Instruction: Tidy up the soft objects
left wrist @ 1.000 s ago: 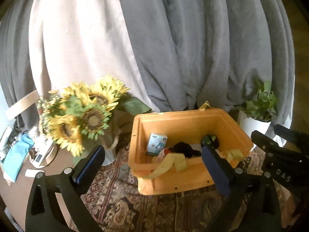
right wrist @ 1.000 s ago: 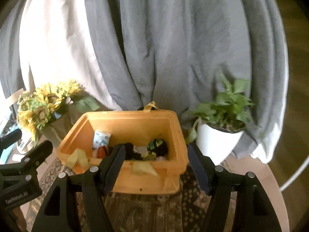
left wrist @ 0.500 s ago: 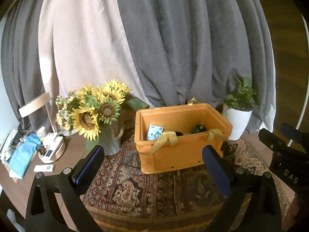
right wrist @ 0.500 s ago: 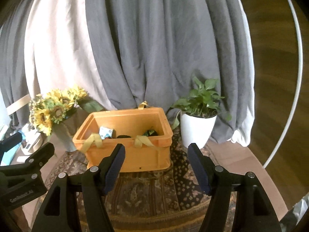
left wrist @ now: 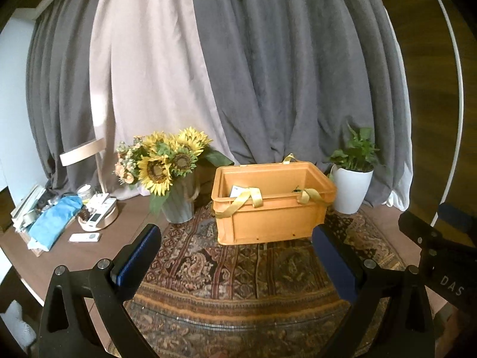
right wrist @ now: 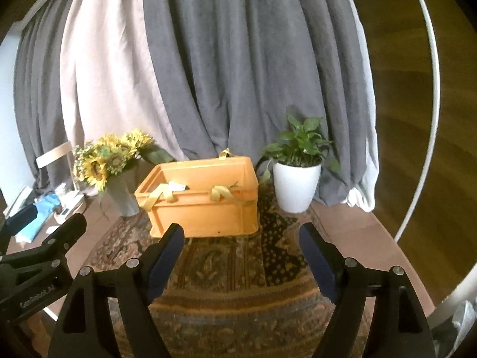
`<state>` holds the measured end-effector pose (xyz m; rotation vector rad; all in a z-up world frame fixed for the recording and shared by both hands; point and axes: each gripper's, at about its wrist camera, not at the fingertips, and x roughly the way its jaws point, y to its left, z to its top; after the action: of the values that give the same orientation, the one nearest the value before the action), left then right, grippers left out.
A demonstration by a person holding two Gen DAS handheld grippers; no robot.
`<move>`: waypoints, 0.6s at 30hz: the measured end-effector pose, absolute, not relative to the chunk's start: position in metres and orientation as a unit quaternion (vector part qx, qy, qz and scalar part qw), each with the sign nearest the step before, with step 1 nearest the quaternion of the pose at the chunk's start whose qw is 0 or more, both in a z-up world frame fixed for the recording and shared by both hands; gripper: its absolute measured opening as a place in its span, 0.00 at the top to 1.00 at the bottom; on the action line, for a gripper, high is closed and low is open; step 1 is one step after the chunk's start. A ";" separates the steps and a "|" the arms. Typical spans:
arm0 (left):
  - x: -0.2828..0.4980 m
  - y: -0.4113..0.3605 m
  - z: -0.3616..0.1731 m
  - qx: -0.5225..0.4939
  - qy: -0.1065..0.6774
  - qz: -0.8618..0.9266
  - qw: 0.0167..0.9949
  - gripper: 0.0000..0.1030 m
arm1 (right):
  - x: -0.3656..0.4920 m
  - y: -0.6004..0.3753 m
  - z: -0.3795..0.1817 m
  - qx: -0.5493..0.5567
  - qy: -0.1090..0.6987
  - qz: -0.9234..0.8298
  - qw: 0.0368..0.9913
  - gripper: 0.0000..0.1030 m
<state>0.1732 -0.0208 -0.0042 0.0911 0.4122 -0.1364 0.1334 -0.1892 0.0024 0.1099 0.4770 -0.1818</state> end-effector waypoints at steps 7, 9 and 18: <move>0.131 -0.019 -0.006 0.046 0.200 -0.053 0.977 0.00 | 0.097 -0.190 0.003 0.054 0.234 -0.088 0.967 0.22; 0.121 -0.018 -0.006 0.044 0.198 -0.050 0.978 0.00 | 0.085 -0.189 0.005 0.053 0.231 -0.088 0.968 0.22; 0.085 -0.015 0.001 0.043 0.187 -0.048 0.980 0.00 | 0.050 -0.185 0.012 0.056 0.217 -0.085 0.971 0.22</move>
<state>0.0852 -0.0151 0.0011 0.0861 0.3767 -0.0963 0.0501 -0.1854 0.0123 0.1135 0.4382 -0.1725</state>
